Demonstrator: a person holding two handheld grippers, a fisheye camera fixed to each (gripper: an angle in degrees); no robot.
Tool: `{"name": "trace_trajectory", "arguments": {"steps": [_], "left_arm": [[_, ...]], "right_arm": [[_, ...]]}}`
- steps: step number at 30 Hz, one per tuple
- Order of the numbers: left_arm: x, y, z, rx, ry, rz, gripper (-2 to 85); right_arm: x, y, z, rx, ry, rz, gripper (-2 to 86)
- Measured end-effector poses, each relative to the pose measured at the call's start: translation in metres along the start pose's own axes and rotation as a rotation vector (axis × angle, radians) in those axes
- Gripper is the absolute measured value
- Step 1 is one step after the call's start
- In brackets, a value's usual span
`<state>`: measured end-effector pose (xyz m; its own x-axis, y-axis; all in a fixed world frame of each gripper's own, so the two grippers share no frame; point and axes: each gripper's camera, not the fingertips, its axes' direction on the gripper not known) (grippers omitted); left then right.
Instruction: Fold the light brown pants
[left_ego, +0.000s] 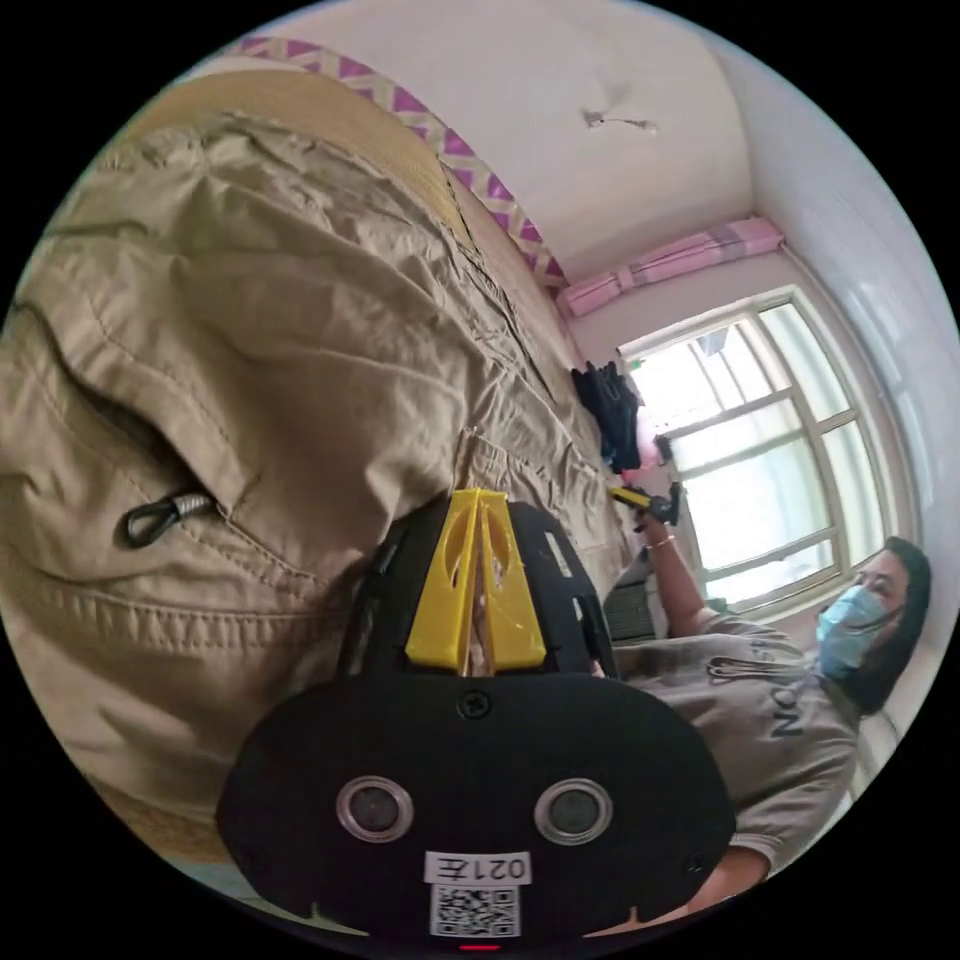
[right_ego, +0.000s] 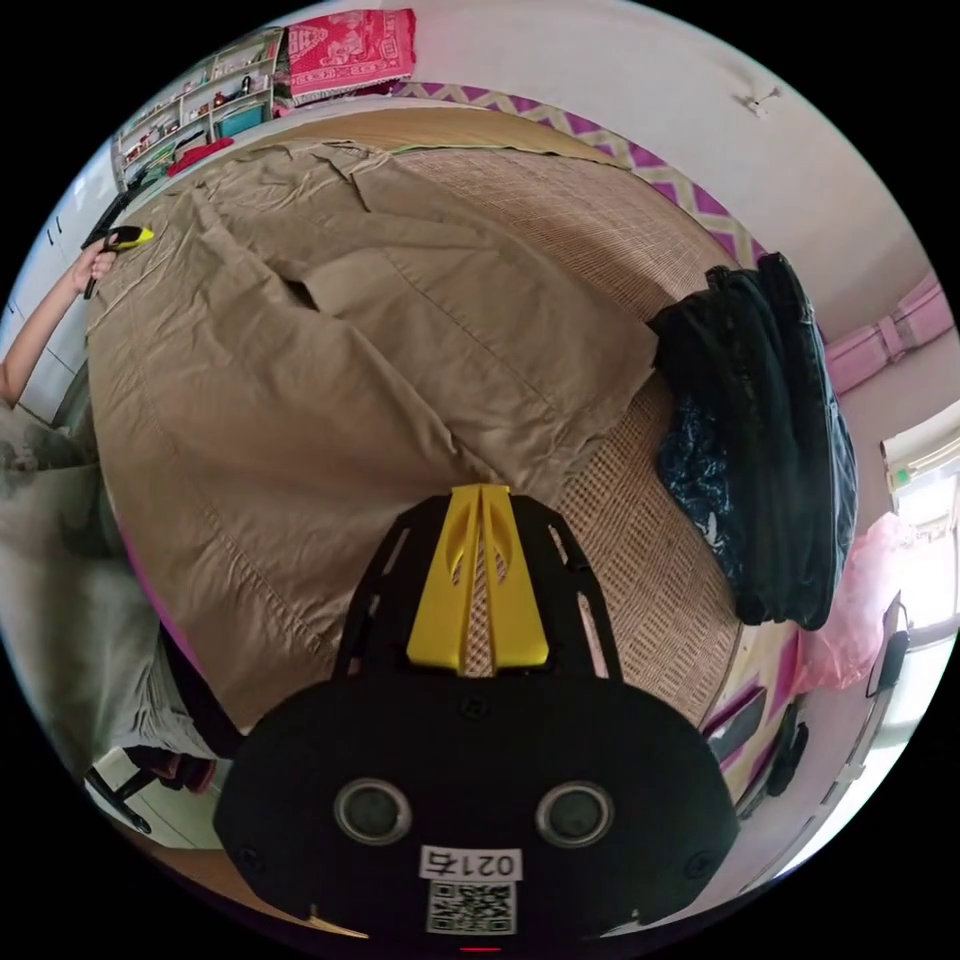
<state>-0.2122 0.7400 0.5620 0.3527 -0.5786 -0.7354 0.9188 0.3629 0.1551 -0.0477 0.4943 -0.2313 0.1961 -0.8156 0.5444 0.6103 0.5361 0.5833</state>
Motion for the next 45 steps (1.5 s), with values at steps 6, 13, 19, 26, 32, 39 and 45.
{"name": "trace_trajectory", "arguments": {"steps": [6, 13, 19, 26, 32, 39, 45], "left_arm": [[0.061, 0.049, -0.002, 0.105, -0.106, 0.015, -0.9], [0.079, 0.1, -0.068, 0.354, 0.117, 0.093, -0.9], [0.106, 0.154, -0.118, 0.476, 0.073, 0.104, -0.1], [0.109, 0.215, -0.173, 0.642, 0.015, -0.052, 5.3], [0.109, 0.271, -0.218, 0.733, -0.202, -0.319, 8.5], [0.096, 0.251, -0.212, 0.658, -0.138, -0.362, 10.4], [0.09, 0.238, -0.212, 0.629, -0.064, -0.371, 8.6]], "right_arm": [[-0.017, -0.011, 0.005, 0.019, 0.135, -0.008, -0.8], [-0.065, 0.027, -0.045, 0.161, 0.047, 0.033, -0.8], [-0.132, 0.082, -0.021, 0.164, 0.141, 0.052, -0.6], [-0.139, 0.136, -0.049, 0.16, 0.21, 0.351, -0.1], [-0.13, 0.264, -0.095, 0.379, -0.097, 0.795, 6.6], [-0.14, 0.368, -0.06, 0.456, -0.443, 1.106, 7.7], [-0.16, 0.403, -0.011, 0.441, -0.63, 1.197, 7.5]]}}
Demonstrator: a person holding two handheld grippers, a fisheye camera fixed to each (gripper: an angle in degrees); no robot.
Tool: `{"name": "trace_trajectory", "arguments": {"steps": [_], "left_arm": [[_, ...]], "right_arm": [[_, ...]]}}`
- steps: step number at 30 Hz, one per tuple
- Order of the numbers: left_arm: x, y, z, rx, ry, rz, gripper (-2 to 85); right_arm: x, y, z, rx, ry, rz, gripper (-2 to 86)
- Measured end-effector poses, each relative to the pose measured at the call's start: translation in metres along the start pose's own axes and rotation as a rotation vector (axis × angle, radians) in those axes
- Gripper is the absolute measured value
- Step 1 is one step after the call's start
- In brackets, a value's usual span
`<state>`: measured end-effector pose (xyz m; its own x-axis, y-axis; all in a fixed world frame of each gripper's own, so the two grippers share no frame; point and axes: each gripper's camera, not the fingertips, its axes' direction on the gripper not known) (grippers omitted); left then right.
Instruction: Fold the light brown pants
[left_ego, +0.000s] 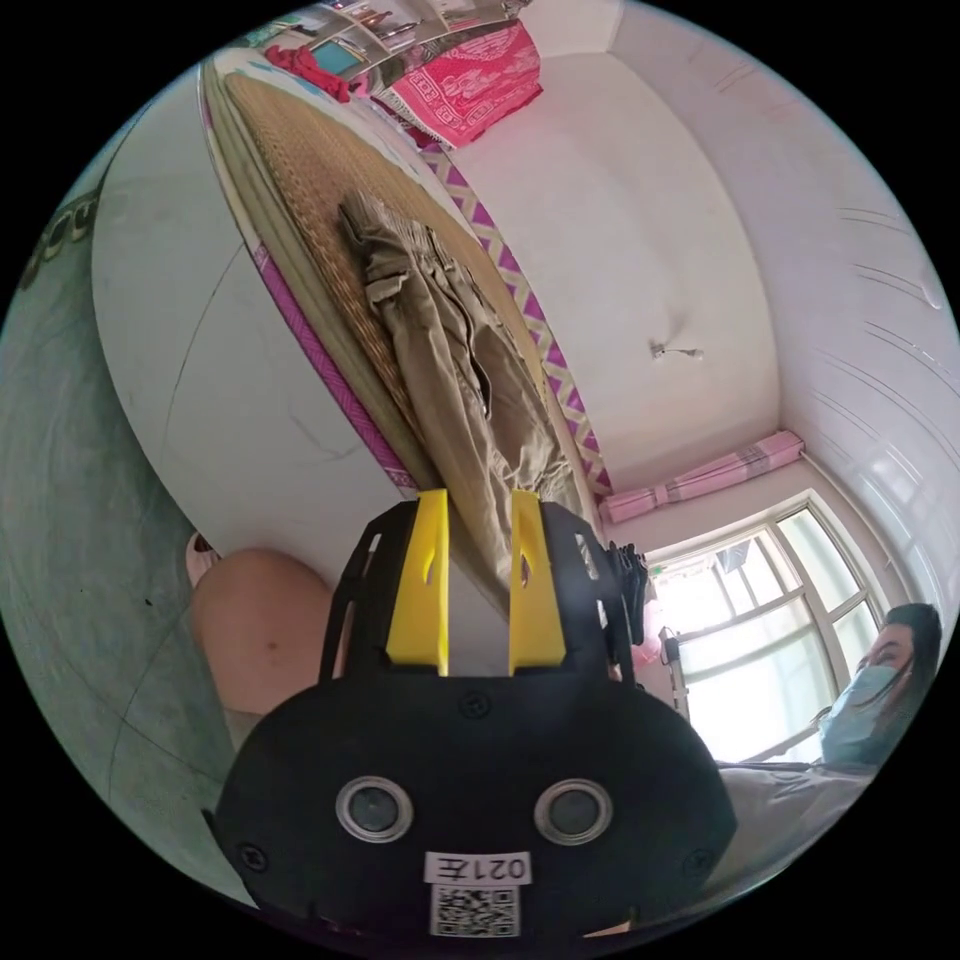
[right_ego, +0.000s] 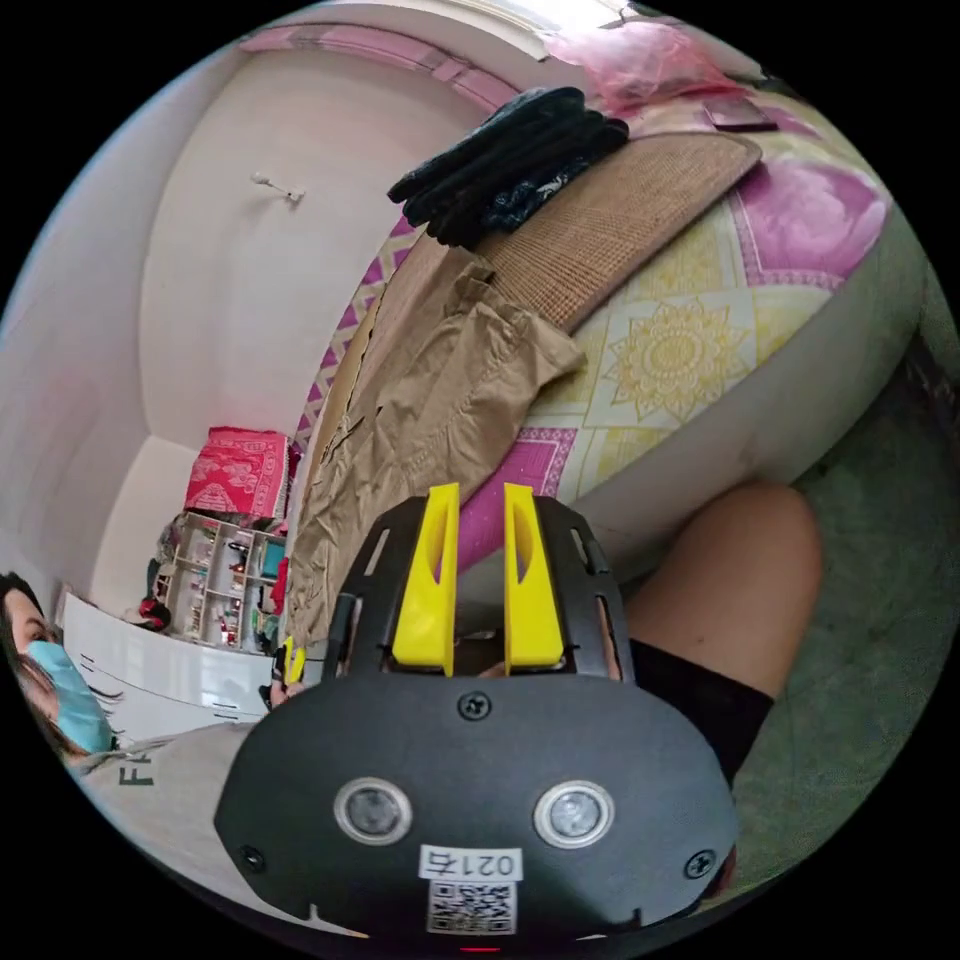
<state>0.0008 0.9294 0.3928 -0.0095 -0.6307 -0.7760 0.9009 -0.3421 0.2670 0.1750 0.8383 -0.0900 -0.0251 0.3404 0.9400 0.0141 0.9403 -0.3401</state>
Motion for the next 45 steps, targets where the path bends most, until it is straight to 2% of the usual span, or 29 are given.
{"name": "trace_trajectory", "arguments": {"steps": [9, 13, 19, 25, 32, 38, 45], "left_arm": [[-0.001, -0.019, 0.001, -0.042, -0.011, 0.023, 7.5], [-0.005, -0.029, 0.002, -0.055, -0.019, 0.024, 7.1], [-0.014, -0.043, 0.002, -0.068, -0.01, 0.029, 5.8], [-0.016, -0.058, 0.009, -0.078, -0.016, 0.058, 5.1], [-0.034, -0.074, 0.023, -0.105, -0.018, 0.044, 4.9], [-0.05, -0.088, 0.028, -0.088, -0.032, 0.028, 4.5], [-0.058, -0.109, 0.043, -0.076, -0.023, 0.049, -0.5]], "right_arm": [[0.052, 0.011, 0.011, 0.043, -0.177, 0.153, 7.8], [0.063, 0.008, 0.014, 0.087, -0.145, 0.189, 8.3], [0.069, 0.001, 0.009, 0.141, 0.007, 0.153, 8.2], [0.083, -0.002, 0.033, 0.1, -0.063, 0.165, 7.4], [0.109, 0.001, 0.059, 0.071, -0.139, 0.198, 0.7], [0.128, -0.004, 0.07, 0.058, -0.181, 0.215, -0.3], [0.139, -0.012, 0.084, 0.056, -0.21, 0.215, -0.5]]}}
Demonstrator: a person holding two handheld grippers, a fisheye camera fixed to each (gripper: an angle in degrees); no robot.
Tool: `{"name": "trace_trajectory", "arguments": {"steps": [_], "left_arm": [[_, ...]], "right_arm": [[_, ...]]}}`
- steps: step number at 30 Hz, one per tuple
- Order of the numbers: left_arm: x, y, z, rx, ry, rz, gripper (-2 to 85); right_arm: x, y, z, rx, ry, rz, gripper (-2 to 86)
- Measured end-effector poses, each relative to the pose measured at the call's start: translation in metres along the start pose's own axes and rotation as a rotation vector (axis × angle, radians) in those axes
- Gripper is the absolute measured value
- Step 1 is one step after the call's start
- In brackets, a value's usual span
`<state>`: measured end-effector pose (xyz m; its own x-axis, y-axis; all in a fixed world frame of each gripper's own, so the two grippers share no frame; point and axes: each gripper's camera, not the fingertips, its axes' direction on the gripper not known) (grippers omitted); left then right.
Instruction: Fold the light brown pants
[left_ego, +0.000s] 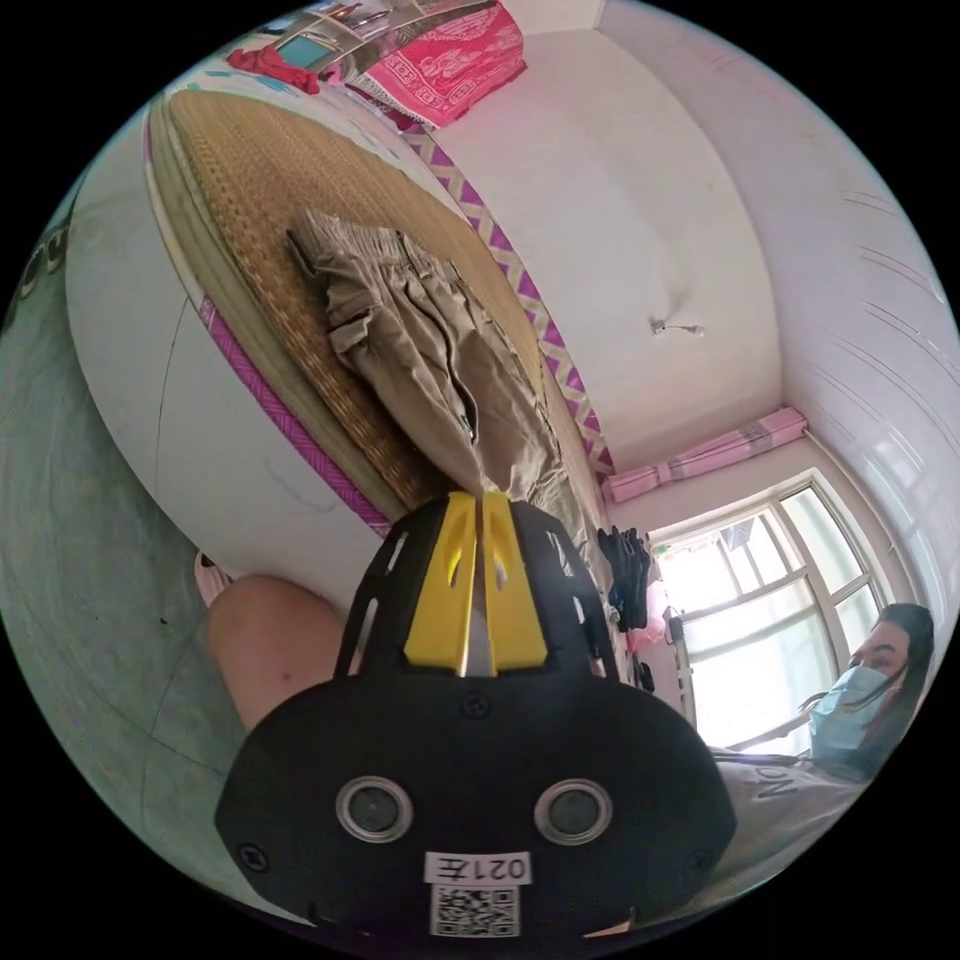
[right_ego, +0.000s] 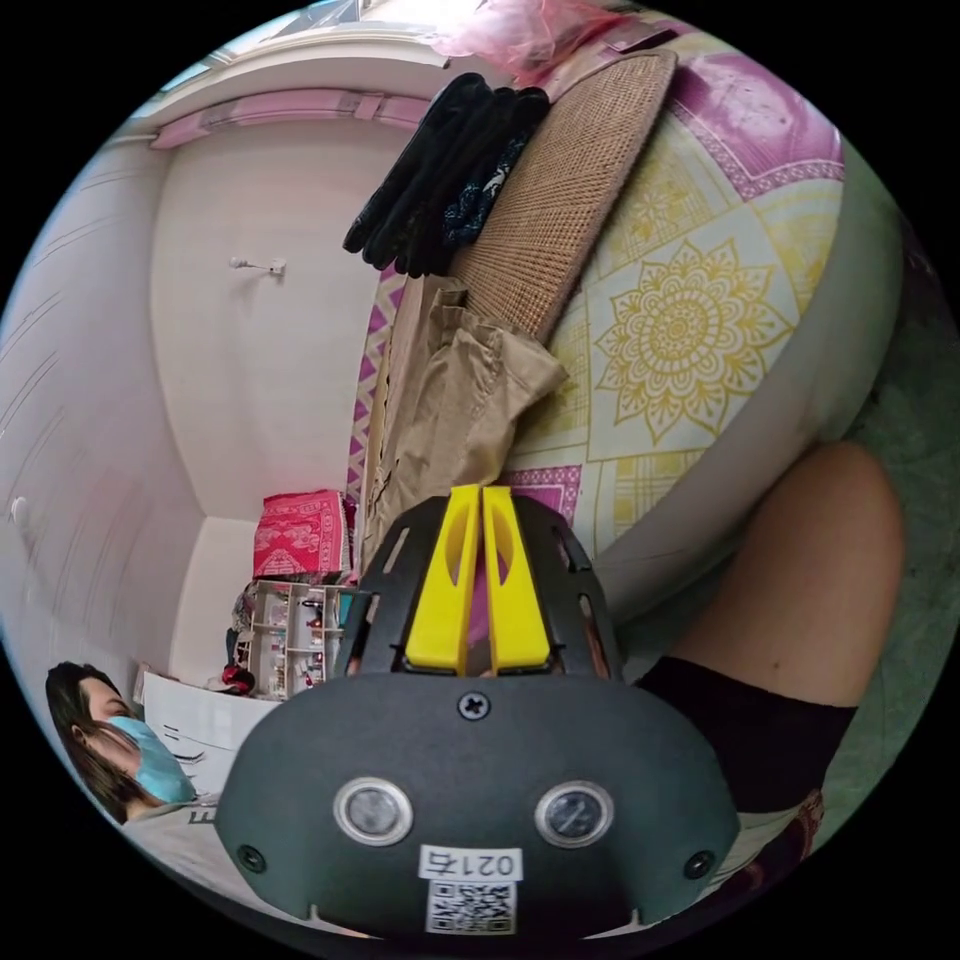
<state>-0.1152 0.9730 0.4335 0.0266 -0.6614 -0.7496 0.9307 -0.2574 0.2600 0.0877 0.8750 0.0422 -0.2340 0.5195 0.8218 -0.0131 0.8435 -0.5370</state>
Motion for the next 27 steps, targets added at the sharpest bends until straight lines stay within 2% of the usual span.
{"name": "trace_trajectory", "arguments": {"steps": [5, 8, 14, 20, 25, 27], "left_arm": [[0.022, -0.016, 0.008, -0.033, -0.036, 0.086, -0.9], [0.061, -0.042, 0.018, -0.085, -0.092, 0.211, -0.9], [0.18, -0.147, 0.096, -0.252, -0.272, 0.551, -1.0], [0.244, -0.276, 0.259, -0.415, -0.405, 0.623, -1.0], [0.204, -0.359, 0.432, -0.57, -0.479, 0.499, -0.9], [0.18, -0.37, 0.477, -0.6, -0.489, 0.451, -0.9]], "right_arm": [[-0.008, -0.016, -0.004, -0.035, -0.116, -0.016, -0.5], [-0.034, -0.045, -0.001, -0.097, -0.21, -0.057, -0.4], [-0.128, -0.148, 0.054, -0.191, -0.185, -0.222, -0.4], [-0.193, -0.26, 0.164, -0.209, -0.081, -0.296, -0.6], [-0.18, -0.333, 0.267, -0.252, 0.025, -0.214, -0.6], [-0.168, -0.35, 0.299, -0.274, 0.082, -0.181, -0.5]]}}
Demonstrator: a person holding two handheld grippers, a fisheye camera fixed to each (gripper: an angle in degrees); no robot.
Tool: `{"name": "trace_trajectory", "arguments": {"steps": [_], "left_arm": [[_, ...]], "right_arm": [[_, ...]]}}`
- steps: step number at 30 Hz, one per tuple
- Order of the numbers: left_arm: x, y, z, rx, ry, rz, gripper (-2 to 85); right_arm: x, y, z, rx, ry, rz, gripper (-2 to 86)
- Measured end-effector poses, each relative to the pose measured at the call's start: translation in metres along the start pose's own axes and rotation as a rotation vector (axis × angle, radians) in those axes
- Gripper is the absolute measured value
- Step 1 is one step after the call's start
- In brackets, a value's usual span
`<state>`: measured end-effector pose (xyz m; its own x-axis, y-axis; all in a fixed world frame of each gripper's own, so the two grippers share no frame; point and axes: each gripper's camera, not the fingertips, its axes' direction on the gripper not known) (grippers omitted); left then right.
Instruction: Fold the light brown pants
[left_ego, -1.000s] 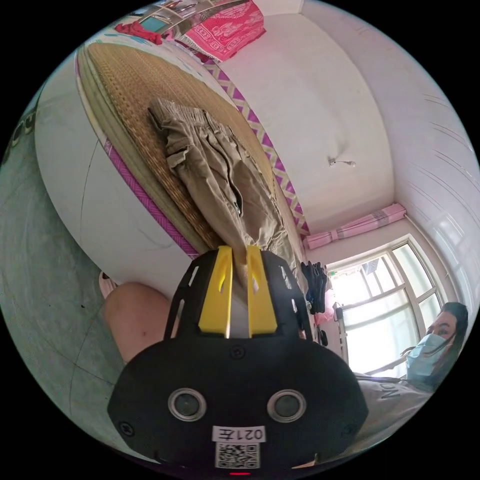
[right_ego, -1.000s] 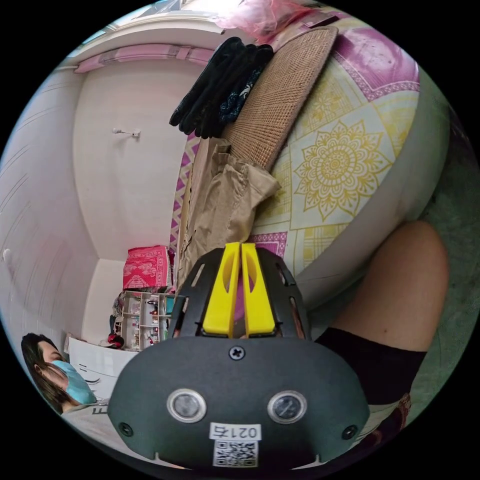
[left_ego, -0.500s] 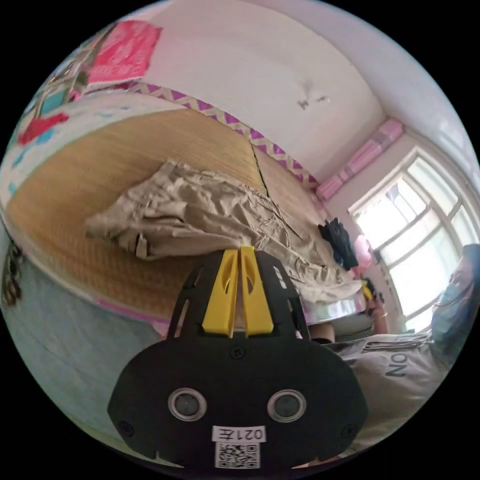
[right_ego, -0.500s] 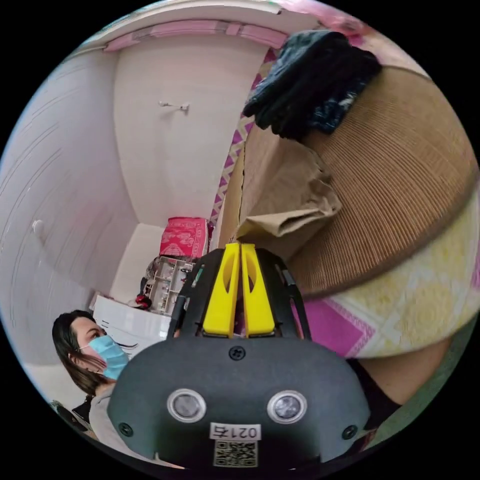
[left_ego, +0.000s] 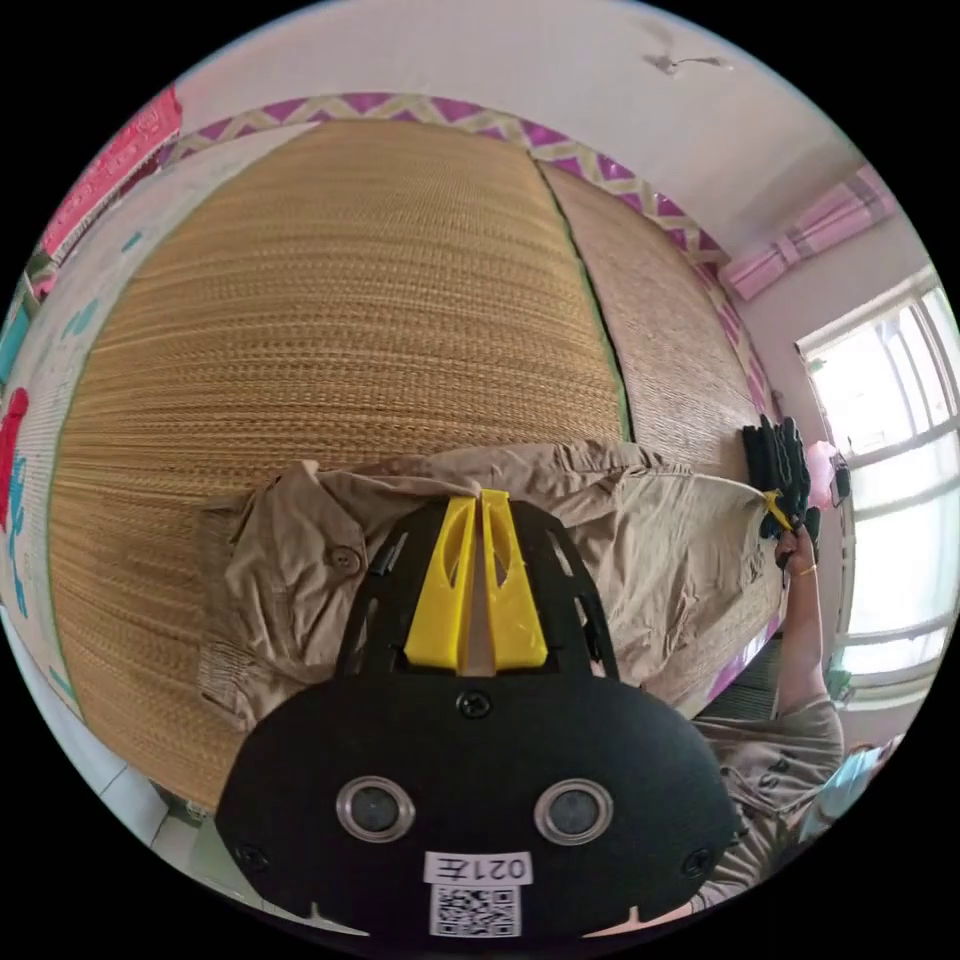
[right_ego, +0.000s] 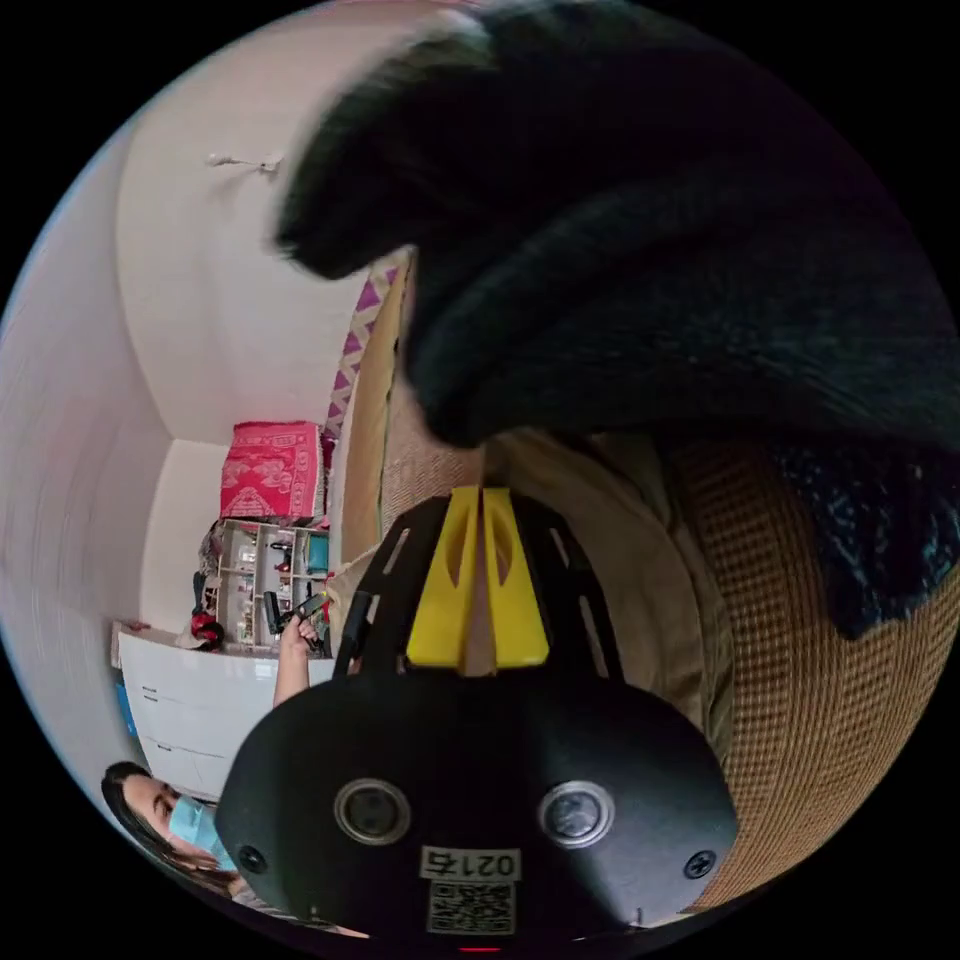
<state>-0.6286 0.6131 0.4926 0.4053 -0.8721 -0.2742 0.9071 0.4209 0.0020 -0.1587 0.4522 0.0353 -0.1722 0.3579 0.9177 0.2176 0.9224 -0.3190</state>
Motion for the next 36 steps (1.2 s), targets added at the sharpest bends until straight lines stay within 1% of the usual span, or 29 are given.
{"name": "trace_trajectory", "arguments": {"steps": [3, 5, 7, 8, 10, 12, 13, 14, 15, 16, 17, 18, 19, 20, 21, 22, 23, 24, 25, 28, 30, 32, 34, 36], "left_arm": [[-0.012, -0.024, 0.06, -0.066, -0.017, -0.017, -0.8], [-0.018, -0.025, 0.079, -0.064, -0.01, -0.001, -0.5], [-0.032, -0.013, 0.082, -0.005, 0.083, 0.03, 0.6], [-0.037, -0.007, 0.08, 0.018, 0.119, 0.034, 1.1], [-0.06, 0.022, 0.064, 0.126, 0.247, 0.006, 3.3], [-0.072, 0.053, 0.046, 0.233, 0.272, -0.028, 4.0], [-0.067, 0.074, 0.034, 0.293, 0.254, -0.015, 4.1], [-0.059, 0.083, 0.029, 0.313, 0.241, 0.011, 4.1], [-0.034, 0.098, 0.026, 0.298, 0.222, 0.097, 4.4], [-0.003, 0.111, 0.033, 0.237, 0.23, 0.205, 4.6], [0.013, 0.118, 0.038, 0.202, 0.239, 0.255, 4.7], [0.045, 0.133, 0.054, 0.132, 0.245, 0.343, 4.8], [0.073, 0.15, 0.07, 0.087, 0.233, 0.415, 4.8], [0.084, 0.158, 0.081, 0.064, 0.217, 0.437, 4.7], [0.099, 0.172, 0.103, 0.008, 0.166, 0.458, 4.6], [0.105, 0.183, 0.125, -0.048, 0.094, 0.456, 3.7], [0.105, 0.189, 0.134, -0.061, 0.066, 0.453, 3.3], [0.101, 0.203, 0.137, 0.003, 0.059, 0.451, 1.7], [0.093, 0.21, 0.139, 0.017, 0.084, 0.427, 0.6], [0.075, 0.216, 0.143, -0.011, 0.173, 0.39, -0.6], [0.071, 0.22, 0.145, -0.009, 0.2, 0.391, -0.7], [0.07, 0.222, 0.146, -0.018, 0.2, 0.396, -0.8], [0.07, 0.226, 0.143, -0.038, 0.16, 0.417, -0.9], [0.065, 0.23, 0.139, -0.046, 0.134, 0.419, -0.9]], "right_arm": [[0.014, -0.017, 0.029, -0.013, 0.034, 0.031, 0.0], [0.007, -0.018, 0.033, -0.006, 0.035, -0.023, 1.2], [-0.001, -0.015, 0.027, -0.008, 0.017, -0.063, 4.9], [-0.007, -0.01, 0.017, 0.001, -0.015, -0.092, 5.4], [-0.019, 0.005, -0.006, 0.049, -0.027, -0.13, 5.4], [-0.037, 0.025, -0.024, 0.063, -0.01, -0.196, 4.4], [-0.054, 0.038, -0.029, 0.037, 0.007, -0.265, 3.1], [-0.075, 0.052, -0.027, -0.019, 0.032, -0.37, 1.6], [-0.086, 0.06, -0.025, -0.05, 0.048, -0.435, 1.1], [-0.11, 0.078, -0.015, -0.118, 0.131, -0.552, 0.0], [-0.132, 0.099, -0.003, -0.178, 0.254, -0.67, -0.4], [-0.142, 0.109, 0.004, -0.198, 0.311, -0.733, -0.6], [-0.157, 0.13, 0.02, -0.237, 0.459, -0.831, -0.8], [-0.162, 0.147, 0.042, -0.297, 0.632, -0.884, -0.9], [-0.16, 0.155, 0.054, -0.346, 0.715, -0.903, -0.9], [-0.162, 0.173, 0.061, -0.314, 0.785, -0.972, -0.9], [-0.163, 0.182, 0.064, -0.307, 0.828, -0.988, -1.0], [-0.164, 0.184, 0.065, -0.314, 0.848, -0.982, -1.0], [-0.166, 0.188, 0.066, -0.321, 0.874, -0.975, -1.0], [-0.172, 0.198, 0.072, -0.343, 0.932, -0.985, -1.0], [-0.173, 0.2, 0.074, -0.352, 0.948, -0.983, -1.0], [-0.174, 0.198, 0.074, -0.384, 0.953, -0.968, -0.9], [-0.173, 0.196, 0.07, -0.408, 0.987, -0.929, -0.9], [-0.173, 0.199, 0.05, -0.311, 1.003, -0.9, -0.7]]}}
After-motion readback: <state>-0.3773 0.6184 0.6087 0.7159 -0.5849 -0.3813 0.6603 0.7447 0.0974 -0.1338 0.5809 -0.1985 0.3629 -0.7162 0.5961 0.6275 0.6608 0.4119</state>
